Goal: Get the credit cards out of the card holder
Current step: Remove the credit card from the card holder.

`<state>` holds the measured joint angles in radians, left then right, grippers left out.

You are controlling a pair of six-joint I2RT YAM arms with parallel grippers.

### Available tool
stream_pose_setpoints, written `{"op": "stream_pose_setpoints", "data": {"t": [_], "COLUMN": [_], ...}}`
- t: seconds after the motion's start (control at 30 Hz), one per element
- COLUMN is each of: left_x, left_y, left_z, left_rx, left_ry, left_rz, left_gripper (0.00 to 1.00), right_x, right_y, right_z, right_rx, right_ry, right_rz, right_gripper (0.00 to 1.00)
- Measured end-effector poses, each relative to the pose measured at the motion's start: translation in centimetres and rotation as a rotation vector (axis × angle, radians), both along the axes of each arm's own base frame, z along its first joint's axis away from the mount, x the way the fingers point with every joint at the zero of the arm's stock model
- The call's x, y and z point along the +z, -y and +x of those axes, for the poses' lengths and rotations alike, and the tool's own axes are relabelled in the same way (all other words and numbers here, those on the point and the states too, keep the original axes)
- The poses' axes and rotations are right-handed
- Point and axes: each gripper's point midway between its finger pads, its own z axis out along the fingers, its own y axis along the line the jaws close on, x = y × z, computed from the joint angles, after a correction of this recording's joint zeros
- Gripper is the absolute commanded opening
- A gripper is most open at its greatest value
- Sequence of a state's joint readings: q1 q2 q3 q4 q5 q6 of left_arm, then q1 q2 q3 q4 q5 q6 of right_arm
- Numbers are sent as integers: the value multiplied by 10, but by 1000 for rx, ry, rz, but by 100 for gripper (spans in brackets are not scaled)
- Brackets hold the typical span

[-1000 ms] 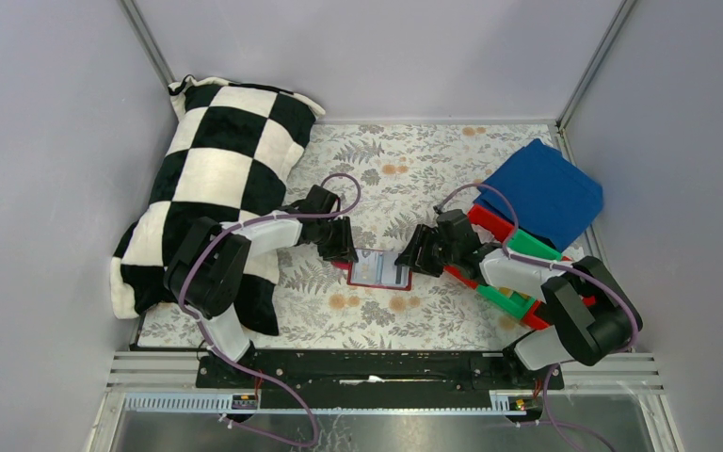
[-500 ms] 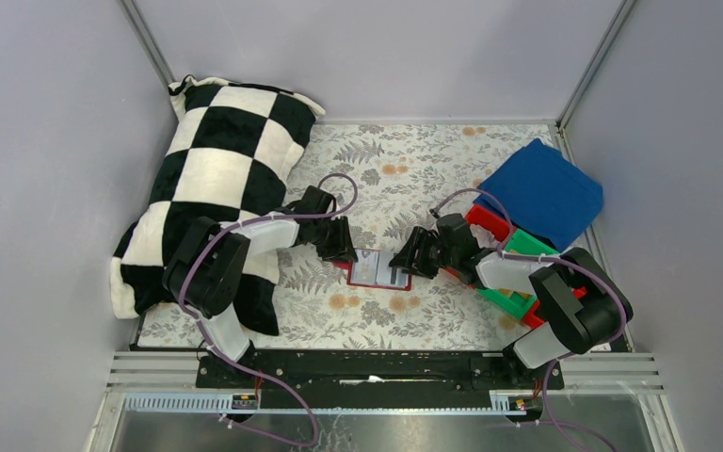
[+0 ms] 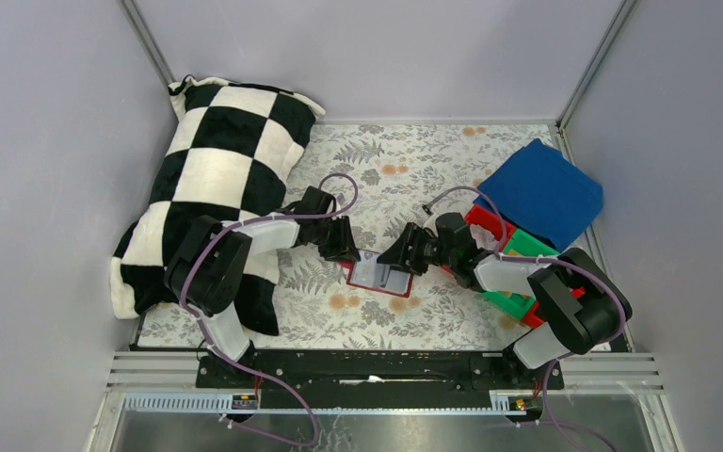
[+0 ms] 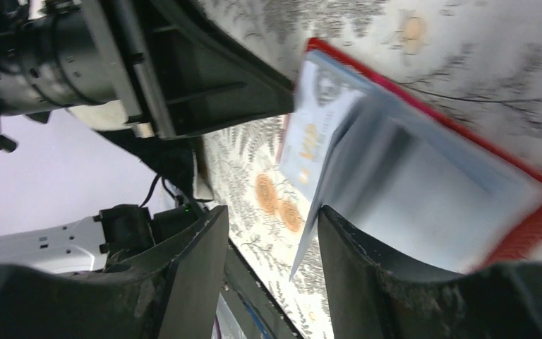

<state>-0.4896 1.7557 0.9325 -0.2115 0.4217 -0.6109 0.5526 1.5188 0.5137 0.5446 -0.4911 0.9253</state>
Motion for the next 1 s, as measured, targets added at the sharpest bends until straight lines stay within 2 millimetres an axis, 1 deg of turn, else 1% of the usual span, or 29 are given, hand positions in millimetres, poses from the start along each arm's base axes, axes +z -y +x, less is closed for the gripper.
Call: {"op": "stream_pose_setpoints", "data": {"t": [0.17,0.23,0.37,0.47,0.6,0.73,0.83,0.93,1.0], "left_x": [1,2,3,6,23,43,46,44,44], "left_y": [1,1,-4,-12,-27,-35,-28,-10,1], "left_z": [0,0,-6,-9,-2,5,1,-13,-20], "left_rx": [0,1,0,7,41,63,42,-13,-40], "left_ry": [3,6,-3,-6,33,91,103,96,96], "left_rz": [-4,0,34,65,95,105,104,98,87], "left_gripper": [37,37,37,38,38,38,38,38,38], "right_x": [21,24,20,16,14,14,19,23,21], "right_y": [-25,-32,-47,-49,-48,-39,-22,6,30], "right_z": [-2,-3,-6,-8,-6,4,10,19,24], "right_rx": [60,80,115,121,120,89,52,-17,-76], "right_ry": [40,47,34,22,22,63,100,113,109], "right_rz": [50,62,62,56,31,-70,-148,-197,-227], "right_gripper": [57,56,56,56,56,56,51,46,43]}}
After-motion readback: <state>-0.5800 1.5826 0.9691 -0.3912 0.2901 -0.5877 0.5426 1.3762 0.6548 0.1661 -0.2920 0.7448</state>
